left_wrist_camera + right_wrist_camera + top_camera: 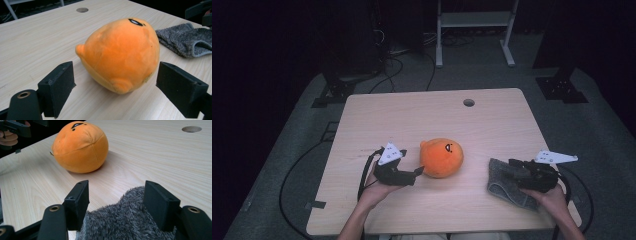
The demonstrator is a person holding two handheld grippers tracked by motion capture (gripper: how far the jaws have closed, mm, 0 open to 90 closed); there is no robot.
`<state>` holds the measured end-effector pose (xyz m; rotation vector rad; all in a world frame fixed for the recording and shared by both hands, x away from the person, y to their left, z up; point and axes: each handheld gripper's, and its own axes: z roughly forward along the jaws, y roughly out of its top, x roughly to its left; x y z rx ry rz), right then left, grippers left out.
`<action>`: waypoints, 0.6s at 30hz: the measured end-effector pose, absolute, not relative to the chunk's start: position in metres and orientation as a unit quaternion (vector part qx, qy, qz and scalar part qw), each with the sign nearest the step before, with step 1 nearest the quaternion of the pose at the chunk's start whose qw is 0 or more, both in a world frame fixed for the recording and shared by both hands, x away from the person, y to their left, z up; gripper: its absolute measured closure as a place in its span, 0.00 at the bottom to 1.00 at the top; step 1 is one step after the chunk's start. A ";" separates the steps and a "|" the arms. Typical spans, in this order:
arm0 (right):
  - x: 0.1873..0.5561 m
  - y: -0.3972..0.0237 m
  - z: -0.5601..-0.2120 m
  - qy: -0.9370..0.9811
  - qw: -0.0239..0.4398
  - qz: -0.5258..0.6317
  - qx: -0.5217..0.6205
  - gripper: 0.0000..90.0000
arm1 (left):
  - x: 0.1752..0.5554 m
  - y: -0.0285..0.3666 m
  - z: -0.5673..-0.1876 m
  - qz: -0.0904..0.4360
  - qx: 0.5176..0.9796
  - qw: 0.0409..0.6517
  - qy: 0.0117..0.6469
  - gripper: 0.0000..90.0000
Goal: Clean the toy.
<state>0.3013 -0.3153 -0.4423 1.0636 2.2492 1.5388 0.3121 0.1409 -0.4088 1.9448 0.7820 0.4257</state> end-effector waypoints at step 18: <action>0.301 -0.314 -0.444 0.768 0.107 0.519 0.358 0.40 | 0.294 0.164 -0.429 0.168 0.785 0.483 0.349 0.13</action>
